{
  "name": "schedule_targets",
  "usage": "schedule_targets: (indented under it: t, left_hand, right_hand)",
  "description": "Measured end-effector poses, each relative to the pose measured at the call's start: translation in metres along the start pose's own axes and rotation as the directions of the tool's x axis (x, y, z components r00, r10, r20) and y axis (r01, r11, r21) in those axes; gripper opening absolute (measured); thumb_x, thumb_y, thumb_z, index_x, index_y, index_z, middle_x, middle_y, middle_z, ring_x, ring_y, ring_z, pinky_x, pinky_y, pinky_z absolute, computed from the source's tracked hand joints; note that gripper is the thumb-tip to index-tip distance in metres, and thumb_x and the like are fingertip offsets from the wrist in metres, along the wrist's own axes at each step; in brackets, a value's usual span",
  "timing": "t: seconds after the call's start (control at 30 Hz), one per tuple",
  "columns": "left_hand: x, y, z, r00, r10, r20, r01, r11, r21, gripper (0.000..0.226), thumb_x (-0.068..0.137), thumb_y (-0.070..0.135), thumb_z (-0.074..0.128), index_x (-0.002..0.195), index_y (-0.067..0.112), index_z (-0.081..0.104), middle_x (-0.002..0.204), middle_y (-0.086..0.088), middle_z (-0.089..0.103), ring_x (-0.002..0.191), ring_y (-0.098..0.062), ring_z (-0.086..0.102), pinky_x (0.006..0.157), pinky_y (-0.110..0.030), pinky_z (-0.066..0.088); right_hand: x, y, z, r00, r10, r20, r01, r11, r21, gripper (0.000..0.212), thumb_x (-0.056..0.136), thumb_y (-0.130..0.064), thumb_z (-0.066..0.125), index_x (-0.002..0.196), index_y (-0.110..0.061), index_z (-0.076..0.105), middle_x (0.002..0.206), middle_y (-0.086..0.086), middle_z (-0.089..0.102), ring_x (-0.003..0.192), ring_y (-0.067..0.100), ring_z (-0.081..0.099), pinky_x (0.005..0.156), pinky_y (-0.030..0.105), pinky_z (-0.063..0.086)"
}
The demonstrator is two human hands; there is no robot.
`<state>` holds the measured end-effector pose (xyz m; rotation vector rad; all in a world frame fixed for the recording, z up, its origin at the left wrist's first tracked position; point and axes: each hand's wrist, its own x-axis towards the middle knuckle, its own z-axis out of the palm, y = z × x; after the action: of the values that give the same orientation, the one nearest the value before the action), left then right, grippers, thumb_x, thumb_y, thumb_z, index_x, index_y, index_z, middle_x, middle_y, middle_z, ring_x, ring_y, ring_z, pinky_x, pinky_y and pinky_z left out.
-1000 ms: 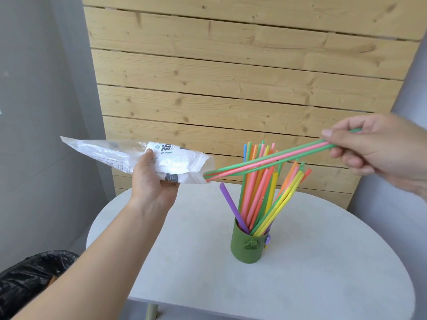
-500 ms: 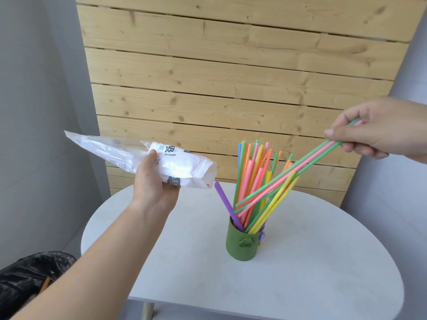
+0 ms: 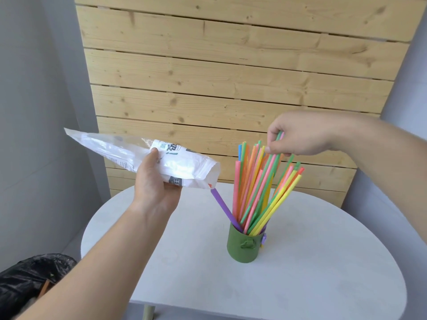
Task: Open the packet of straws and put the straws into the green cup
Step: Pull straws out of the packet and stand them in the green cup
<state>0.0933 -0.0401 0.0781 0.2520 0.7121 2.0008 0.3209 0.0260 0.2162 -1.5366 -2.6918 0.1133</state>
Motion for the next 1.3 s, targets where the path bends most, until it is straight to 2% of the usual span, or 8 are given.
schedule_targets:
  t: [0.4, 0.83, 0.93, 1.03, 1.13, 1.2, 1.23, 1.3]
  left_hand:
    - [-0.001, 0.004, 0.002, 1.0, -0.006, -0.006, 0.006, 0.999, -0.034, 0.018, 0.109, 0.022, 0.054, 0.102, 0.011, 0.067, 0.078, -0.003, 0.081, 0.092, -0.025, 0.076, 0.109, -0.052, 0.053]
    - [-0.003, 0.002, 0.005, 1.0, 0.007, 0.012, -0.007, 1.0, -0.004, 0.019, 0.109, 0.022, 0.053, 0.104, 0.01, 0.067, 0.082, -0.004, 0.081, 0.092, -0.025, 0.078, 0.108, -0.052, 0.054]
    - [-0.002, 0.003, 0.004, 1.0, 0.006, 0.031, -0.005, 1.0, -0.013, 0.021, 0.109, 0.023, 0.053, 0.107, 0.009, 0.068, 0.092, -0.007, 0.081, 0.11, -0.029, 0.076, 0.109, -0.053, 0.053]
    - [-0.002, 0.004, 0.005, 0.999, -0.001, 0.053, 0.002, 1.0, -0.015, 0.023, 0.109, 0.025, 0.052, 0.115, 0.008, 0.067, 0.106, -0.011, 0.078, 0.119, -0.033, 0.073, 0.109, -0.055, 0.052]
    - [-0.006, 0.008, 0.01, 0.998, 0.02, 0.065, -0.019, 1.0, -0.005, 0.021, 0.107, 0.025, 0.054, 0.114, 0.01, 0.067, 0.095, -0.008, 0.08, 0.107, -0.032, 0.077, 0.106, -0.057, 0.053]
    - [-0.01, 0.01, 0.012, 0.995, 0.04, 0.087, -0.041, 0.999, 0.013, 0.019, 0.107, 0.025, 0.055, 0.109, 0.012, 0.068, 0.089, -0.006, 0.08, 0.095, -0.029, 0.078, 0.105, -0.057, 0.053]
    - [-0.013, 0.011, 0.013, 0.993, 0.054, 0.103, -0.056, 0.998, 0.024, 0.019, 0.107, 0.026, 0.055, 0.107, 0.013, 0.068, 0.089, -0.005, 0.08, 0.09, -0.027, 0.078, 0.105, -0.056, 0.054]
    - [-0.017, 0.011, 0.016, 0.987, 0.064, 0.147, -0.072, 0.996, 0.047, 0.021, 0.107, 0.028, 0.054, 0.105, 0.013, 0.069, 0.087, -0.004, 0.079, 0.085, -0.025, 0.078, 0.106, -0.054, 0.054]
  right_hand:
    - [0.013, -0.009, 0.038, 0.988, -0.02, 0.153, 0.046, 0.985, -0.167, 0.029, 0.099, -0.048, 0.05, 0.1, -0.021, 0.059, 0.077, -0.004, 0.056, 0.066, 0.012, 0.05, 0.057, 0.028, 0.038]
    - [0.001, 0.001, 0.046, 0.995, -0.064, -0.078, 0.075, 0.987, 0.141, 0.035, 0.087, -0.063, 0.058, 0.095, -0.029, 0.063, 0.08, -0.006, 0.058, 0.068, 0.012, 0.054, 0.059, 0.03, 0.043]
    - [-0.007, -0.001, 0.043, 0.987, -0.047, -0.151, 0.059, 0.996, 0.072, 0.066, 0.066, -0.081, 0.058, 0.117, -0.038, 0.057, 0.104, -0.007, 0.058, 0.087, 0.012, 0.059, 0.076, 0.035, 0.052]
    - [-0.023, -0.008, 0.042, 0.894, -0.024, -0.448, 0.044, 0.998, 0.034, 0.068, 0.073, -0.079, 0.05, 0.122, -0.032, 0.054, 0.109, -0.008, 0.052, 0.094, 0.015, 0.055, 0.083, 0.038, 0.05]
    - [-0.049, -0.028, 0.058, 0.656, 0.019, -0.755, 0.271, 0.927, 0.258, 0.042, 0.095, -0.053, 0.045, 0.079, -0.015, 0.055, 0.064, -0.004, 0.052, 0.059, 0.017, 0.047, 0.058, 0.036, 0.042]
    - [-0.068, -0.051, 0.082, 0.82, 0.151, -0.553, 0.28, 0.737, 0.616, 0.056, 0.1, -0.055, 0.038, 0.075, -0.007, 0.054, 0.051, 0.005, 0.05, 0.047, 0.019, 0.043, 0.052, 0.035, 0.039]
    - [-0.074, -0.06, 0.096, 0.921, 0.19, -0.341, 0.171, 0.589, 0.79, 0.061, 0.1, -0.061, 0.034, 0.082, -0.007, 0.058, 0.052, 0.007, 0.053, 0.044, 0.018, 0.044, 0.049, 0.032, 0.039]
    - [-0.08, -0.073, 0.12, 0.982, 0.176, 0.072, -0.122, 0.294, 0.948, 0.066, 0.093, -0.07, 0.03, 0.101, -0.013, 0.061, 0.061, 0.009, 0.062, 0.043, 0.019, 0.05, 0.045, 0.027, 0.039]
